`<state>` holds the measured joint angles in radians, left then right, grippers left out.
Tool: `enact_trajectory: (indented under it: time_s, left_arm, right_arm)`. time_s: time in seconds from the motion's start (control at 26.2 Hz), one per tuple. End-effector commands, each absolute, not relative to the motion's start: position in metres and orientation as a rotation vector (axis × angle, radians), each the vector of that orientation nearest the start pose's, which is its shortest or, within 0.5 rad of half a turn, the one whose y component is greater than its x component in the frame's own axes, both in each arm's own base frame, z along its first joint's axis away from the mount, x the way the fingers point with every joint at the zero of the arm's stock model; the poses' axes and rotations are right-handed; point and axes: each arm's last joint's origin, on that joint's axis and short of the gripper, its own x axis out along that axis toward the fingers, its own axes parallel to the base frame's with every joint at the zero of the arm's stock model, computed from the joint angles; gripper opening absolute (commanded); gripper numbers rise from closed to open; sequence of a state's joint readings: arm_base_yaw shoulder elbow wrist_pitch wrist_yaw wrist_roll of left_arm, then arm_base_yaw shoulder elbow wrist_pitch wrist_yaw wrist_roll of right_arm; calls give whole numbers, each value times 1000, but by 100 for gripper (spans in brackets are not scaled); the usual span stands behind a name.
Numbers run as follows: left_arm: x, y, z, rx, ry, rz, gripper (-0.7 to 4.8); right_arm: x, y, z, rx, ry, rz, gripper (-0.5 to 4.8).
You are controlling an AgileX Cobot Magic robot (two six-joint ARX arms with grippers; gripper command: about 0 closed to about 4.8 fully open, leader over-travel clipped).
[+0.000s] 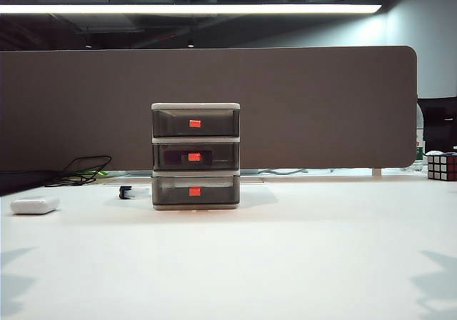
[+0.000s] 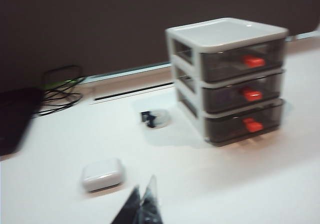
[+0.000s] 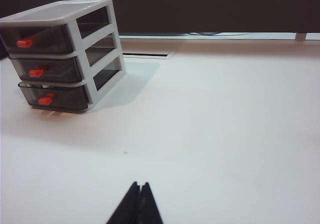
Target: Open the second layer of the drawer on the table, pick up a pack of napkins on the table and put it in, and finally close the drawer.
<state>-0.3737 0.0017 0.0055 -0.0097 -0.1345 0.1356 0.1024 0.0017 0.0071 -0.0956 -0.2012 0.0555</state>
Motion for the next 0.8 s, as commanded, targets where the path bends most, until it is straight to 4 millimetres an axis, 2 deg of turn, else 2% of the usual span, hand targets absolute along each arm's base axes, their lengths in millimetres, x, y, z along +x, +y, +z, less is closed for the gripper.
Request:
enact_trajectory:
  time_s: [0.04,0.11,0.31,0.46,0.8]
  left_arm:
    - [94,-25,167,91,-26,-254,-6]
    - [96,-14,167,49,-20,-226,-6]
    - [97,-3,167,-16,-13,-170,-6]
    - [97,-2,167,-37,-11,-165,-5]
    - [97,-2,167,-36,-10,-167,-5]
  right_arm:
    - [96,15,156,51,86,277,-5]
    - [96,15,157,31,78,268,-5]
    - [97,11,157,22,74,148,-5]
    - [97,9,157,21,65,71,-5]
    - [97,9,159,23,49,74,-4]
